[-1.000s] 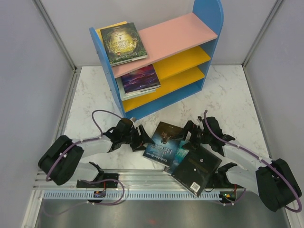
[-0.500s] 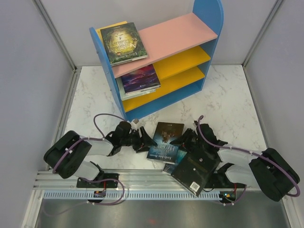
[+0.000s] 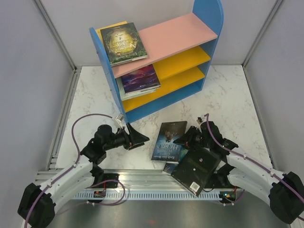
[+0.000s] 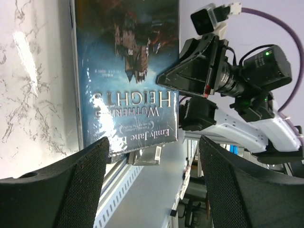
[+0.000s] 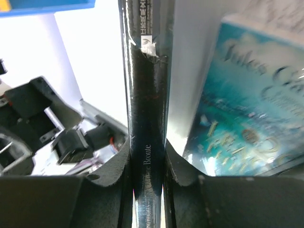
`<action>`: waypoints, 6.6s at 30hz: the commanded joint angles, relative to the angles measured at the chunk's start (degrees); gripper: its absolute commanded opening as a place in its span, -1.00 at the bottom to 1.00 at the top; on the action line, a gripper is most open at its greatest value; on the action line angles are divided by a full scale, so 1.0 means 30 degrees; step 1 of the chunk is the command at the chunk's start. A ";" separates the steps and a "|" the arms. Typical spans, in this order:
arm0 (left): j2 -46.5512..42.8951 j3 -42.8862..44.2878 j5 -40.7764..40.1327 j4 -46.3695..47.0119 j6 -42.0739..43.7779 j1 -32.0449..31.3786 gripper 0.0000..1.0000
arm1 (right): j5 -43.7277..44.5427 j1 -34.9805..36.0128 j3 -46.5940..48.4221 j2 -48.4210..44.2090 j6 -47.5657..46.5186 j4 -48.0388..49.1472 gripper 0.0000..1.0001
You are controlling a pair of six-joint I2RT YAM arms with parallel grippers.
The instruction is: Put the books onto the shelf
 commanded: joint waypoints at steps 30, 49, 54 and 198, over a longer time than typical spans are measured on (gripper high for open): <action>-0.0467 -0.1120 0.0956 0.5857 -0.4307 0.0466 0.48 | -0.4226 0.0063 -0.1947 -0.0166 0.9576 1.7868 -1.00; 0.0338 0.0343 -0.1700 0.6200 -0.4956 -0.0003 -0.95 | -0.2881 0.0736 -0.0656 0.2448 0.8495 1.4861 0.16; -0.2191 0.0842 -0.4754 0.2555 -0.4748 0.0027 -0.95 | -0.1390 0.1760 -0.1796 0.0513 0.9165 1.3390 0.23; 0.2330 0.2718 -0.7008 -0.5264 -0.2404 -0.8382 0.90 | 0.5047 -0.0728 0.3745 0.8246 -0.3756 -0.8511 0.94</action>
